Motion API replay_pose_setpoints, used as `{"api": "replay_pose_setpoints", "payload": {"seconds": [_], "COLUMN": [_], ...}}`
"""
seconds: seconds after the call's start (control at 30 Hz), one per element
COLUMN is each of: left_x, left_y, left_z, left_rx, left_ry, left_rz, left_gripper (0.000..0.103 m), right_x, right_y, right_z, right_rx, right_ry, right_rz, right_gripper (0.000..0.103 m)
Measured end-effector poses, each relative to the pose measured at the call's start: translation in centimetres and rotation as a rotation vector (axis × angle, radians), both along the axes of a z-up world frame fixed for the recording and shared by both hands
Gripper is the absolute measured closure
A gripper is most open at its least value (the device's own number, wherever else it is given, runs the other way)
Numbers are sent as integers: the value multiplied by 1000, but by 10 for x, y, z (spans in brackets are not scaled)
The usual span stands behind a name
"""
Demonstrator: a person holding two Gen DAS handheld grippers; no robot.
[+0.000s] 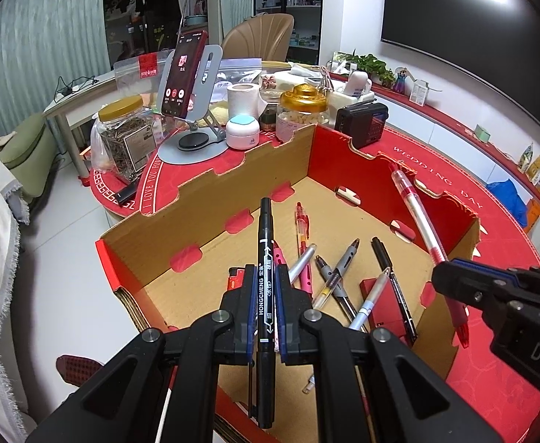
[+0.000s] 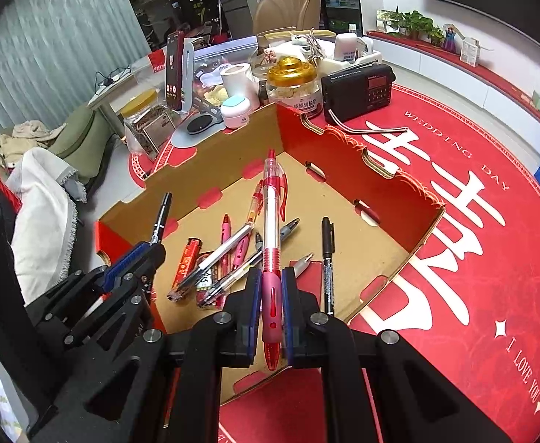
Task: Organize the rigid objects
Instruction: 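Carry the black marker and red pen over the cardboard box with both tools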
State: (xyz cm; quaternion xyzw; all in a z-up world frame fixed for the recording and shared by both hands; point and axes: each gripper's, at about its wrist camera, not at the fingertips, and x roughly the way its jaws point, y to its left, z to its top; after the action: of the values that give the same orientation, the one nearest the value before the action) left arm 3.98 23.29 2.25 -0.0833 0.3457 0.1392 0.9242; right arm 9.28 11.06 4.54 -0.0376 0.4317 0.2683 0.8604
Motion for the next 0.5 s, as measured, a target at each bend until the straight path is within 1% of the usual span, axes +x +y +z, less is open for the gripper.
{"api": "replay_pose_setpoints", "payload": {"seconds": [0.5], "left_x": [6], "left_y": [2], "left_z": [-7], "left_rx": [2], "left_ry": [25], "left_rz": [11], "left_gripper": [93], "right_x": [10], "right_y": [3], "right_z": [-9], "right_rx": [-17], "right_ry": [15], "right_rz": [-2], "right_gripper": [91]}}
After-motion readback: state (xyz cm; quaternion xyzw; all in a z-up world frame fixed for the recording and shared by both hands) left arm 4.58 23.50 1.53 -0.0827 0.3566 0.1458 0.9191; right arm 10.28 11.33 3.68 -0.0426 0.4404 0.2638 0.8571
